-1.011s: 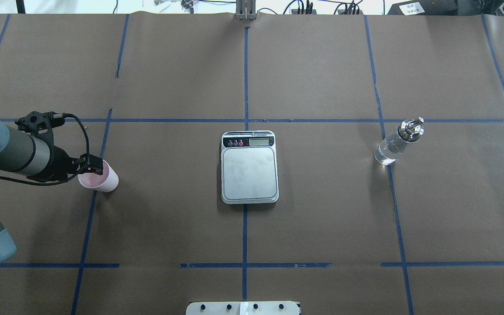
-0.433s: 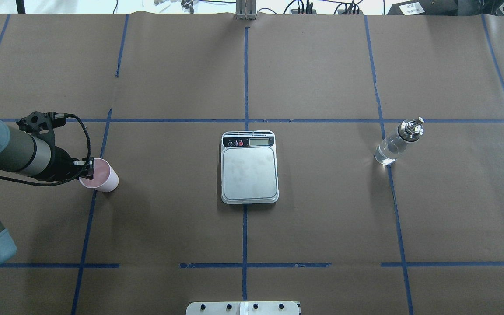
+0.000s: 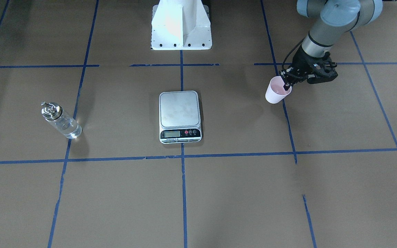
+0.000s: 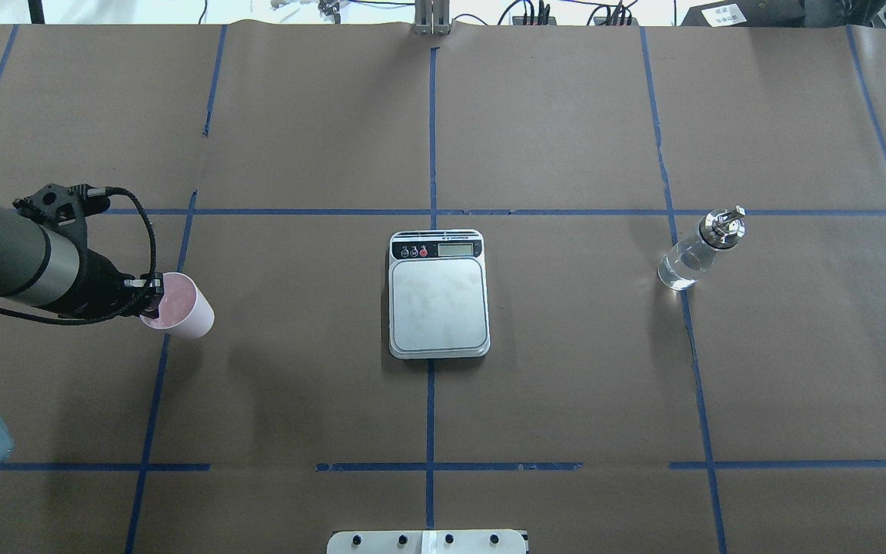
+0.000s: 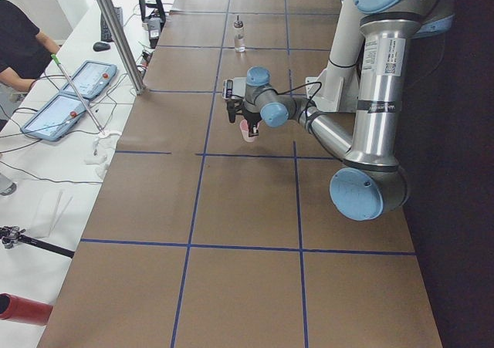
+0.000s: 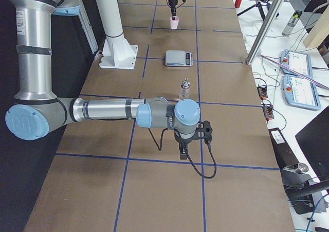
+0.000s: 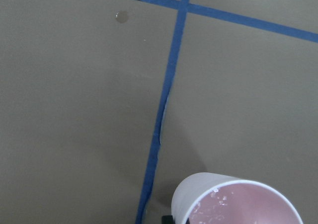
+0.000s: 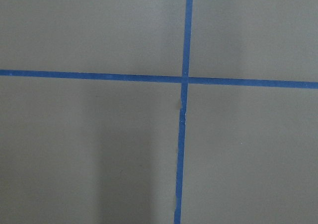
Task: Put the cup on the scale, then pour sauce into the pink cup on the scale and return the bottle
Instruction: 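Carry the pink cup with the left gripper over the scale, then lower the pink cup onto the scale and open the left gripper, then withdraw the left arm while the right arm reaches toward the glass bottle, then lower the right gripper around the glass bottle's body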
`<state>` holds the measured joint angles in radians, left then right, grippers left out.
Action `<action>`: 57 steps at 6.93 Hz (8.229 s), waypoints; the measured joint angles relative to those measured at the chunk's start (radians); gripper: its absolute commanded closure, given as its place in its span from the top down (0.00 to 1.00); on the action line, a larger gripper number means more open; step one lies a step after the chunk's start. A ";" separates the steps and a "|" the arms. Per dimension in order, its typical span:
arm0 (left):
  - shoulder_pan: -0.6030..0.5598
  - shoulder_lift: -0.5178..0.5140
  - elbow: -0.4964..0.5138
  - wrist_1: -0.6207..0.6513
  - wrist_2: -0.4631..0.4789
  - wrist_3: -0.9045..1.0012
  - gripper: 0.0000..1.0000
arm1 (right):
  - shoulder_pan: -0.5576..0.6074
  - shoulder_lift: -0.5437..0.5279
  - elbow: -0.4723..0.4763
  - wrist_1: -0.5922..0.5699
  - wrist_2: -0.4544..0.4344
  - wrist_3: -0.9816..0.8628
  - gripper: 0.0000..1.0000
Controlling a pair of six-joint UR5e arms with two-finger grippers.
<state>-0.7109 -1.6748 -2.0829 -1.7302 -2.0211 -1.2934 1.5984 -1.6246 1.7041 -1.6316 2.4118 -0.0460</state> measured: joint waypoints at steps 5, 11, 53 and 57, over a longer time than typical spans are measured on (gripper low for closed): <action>0.017 -0.543 0.126 0.383 -0.007 -0.285 0.00 | 0.000 0.003 0.017 -0.006 -0.009 0.010 1.00; 0.185 -0.766 0.463 0.228 0.172 -0.559 0.00 | -0.001 -0.011 0.061 0.002 -0.022 0.010 1.00; -0.563 -0.015 0.005 0.410 -0.040 1.333 1.00 | -1.323 -0.196 0.221 1.000 -1.508 1.177 1.00; -0.563 -0.019 0.103 0.392 0.006 1.347 1.00 | -1.327 -0.139 0.139 1.023 -1.562 1.169 1.00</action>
<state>-1.2736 -1.6936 -1.9803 -1.3381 -2.0148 0.0541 0.2712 -1.7635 1.8430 -0.6089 0.8496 1.1229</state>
